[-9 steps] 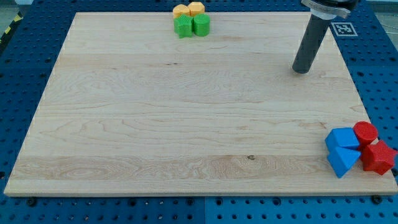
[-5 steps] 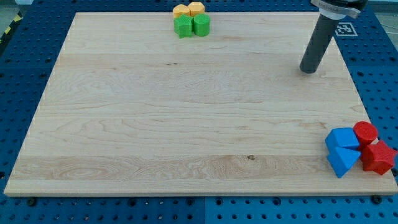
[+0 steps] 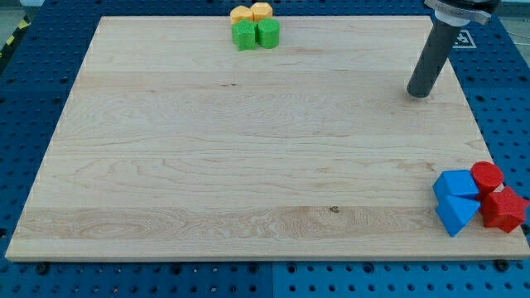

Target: Move your hand closely to the red circle

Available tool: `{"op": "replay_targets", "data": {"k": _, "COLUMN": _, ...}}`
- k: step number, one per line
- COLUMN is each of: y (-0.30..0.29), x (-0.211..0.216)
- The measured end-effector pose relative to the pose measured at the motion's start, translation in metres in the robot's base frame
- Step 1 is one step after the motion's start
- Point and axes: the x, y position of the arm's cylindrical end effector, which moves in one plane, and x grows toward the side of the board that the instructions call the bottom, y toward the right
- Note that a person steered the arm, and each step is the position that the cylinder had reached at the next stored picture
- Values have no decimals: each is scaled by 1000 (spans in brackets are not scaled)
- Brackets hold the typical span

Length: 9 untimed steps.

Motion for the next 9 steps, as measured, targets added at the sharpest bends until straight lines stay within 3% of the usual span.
{"op": "replay_targets", "data": {"k": 9, "y": 42, "x": 0}}
